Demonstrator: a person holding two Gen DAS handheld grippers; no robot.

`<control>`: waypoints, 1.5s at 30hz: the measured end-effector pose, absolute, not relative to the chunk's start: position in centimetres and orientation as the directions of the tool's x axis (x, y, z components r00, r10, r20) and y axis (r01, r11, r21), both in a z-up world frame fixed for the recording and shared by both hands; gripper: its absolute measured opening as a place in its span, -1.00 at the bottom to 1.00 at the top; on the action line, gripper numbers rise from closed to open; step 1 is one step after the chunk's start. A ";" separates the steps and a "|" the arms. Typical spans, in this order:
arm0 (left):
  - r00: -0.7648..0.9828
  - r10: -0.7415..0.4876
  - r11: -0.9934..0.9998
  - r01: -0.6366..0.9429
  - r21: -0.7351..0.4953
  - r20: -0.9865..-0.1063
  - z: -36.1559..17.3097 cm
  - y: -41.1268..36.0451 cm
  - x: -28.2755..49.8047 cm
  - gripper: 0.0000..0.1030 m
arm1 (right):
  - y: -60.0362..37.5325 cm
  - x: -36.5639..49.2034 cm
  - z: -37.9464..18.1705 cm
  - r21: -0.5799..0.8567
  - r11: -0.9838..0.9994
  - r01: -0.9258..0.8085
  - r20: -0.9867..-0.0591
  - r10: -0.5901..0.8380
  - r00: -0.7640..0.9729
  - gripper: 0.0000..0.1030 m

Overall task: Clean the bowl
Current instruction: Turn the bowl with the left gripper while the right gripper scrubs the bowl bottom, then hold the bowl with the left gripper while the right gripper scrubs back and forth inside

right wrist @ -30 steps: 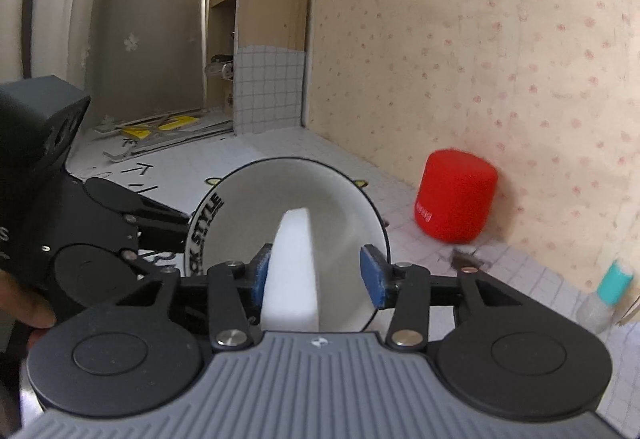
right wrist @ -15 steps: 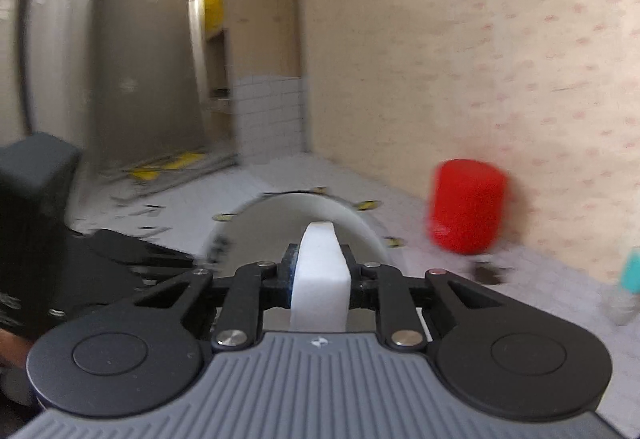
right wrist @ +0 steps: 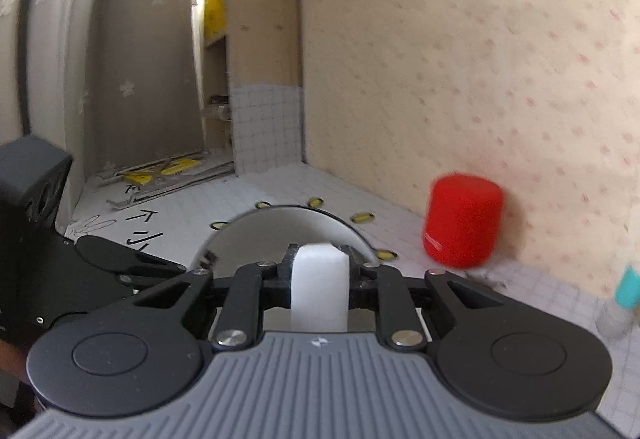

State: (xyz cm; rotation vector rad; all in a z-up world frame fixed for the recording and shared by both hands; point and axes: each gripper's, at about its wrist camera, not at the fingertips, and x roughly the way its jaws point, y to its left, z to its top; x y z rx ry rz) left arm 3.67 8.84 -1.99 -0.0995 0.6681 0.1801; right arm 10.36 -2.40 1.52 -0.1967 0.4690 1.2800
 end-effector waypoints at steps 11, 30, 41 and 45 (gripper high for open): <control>0.773 0.127 0.981 -0.191 -0.036 -0.622 -2.0 9.0 3.5 -0.04 | -2.8 11.9 1.4 0.151 0.361 -0.920 -0.462 0.849 0.257 -0.59; 0.775 0.131 0.984 -0.179 -0.015 -0.618 -2.0 9.0 3.0 -0.11 | -3.1 11.8 1.5 0.118 0.363 -0.924 -0.486 0.833 0.265 -0.58; 0.773 0.139 0.981 -0.191 -0.019 -0.620 -2.1 8.7 2.6 -0.11 | -3.4 11.4 1.5 0.075 0.373 -0.925 -0.503 0.815 0.287 -0.59; 0.773 0.139 0.982 -0.190 -0.017 -0.619 -2.1 8.8 2.6 -0.10 | -3.4 11.2 1.7 0.072 0.372 -0.925 -0.478 0.827 0.295 -0.59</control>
